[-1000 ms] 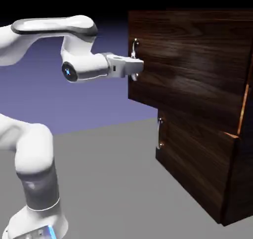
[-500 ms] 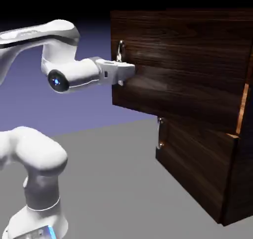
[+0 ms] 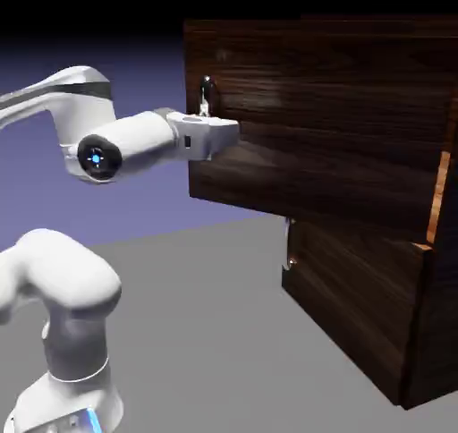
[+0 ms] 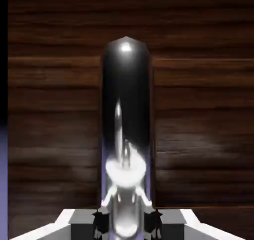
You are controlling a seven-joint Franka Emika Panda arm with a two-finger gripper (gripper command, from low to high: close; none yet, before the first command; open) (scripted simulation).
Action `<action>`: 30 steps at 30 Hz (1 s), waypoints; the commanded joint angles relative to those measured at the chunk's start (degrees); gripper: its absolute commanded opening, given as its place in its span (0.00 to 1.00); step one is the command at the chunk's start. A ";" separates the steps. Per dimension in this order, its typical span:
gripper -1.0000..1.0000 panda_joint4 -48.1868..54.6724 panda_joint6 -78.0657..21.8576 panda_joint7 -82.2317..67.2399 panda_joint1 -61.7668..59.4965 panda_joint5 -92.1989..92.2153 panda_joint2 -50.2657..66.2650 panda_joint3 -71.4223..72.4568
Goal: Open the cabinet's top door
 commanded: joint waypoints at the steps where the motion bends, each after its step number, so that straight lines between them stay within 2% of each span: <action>1: 0.00 -0.37 -2.44 1.04 -1.45 -1.98 -1.35 -1.37; 8: 0.00 -0.28 -19.82 4.88 -10.57 -15.64 -7.88 -14.24; 16: 0.00 5.67 -38.06 5.11 -15.32 -28.90 -8.02 -30.86; 21: 0.00 13.75 -50.21 4.70 -13.12 -36.66 -5.46 -41.07; 30: 0.00 32.42 -69.22 5.19 -1.08 -45.26 -1.46 -52.87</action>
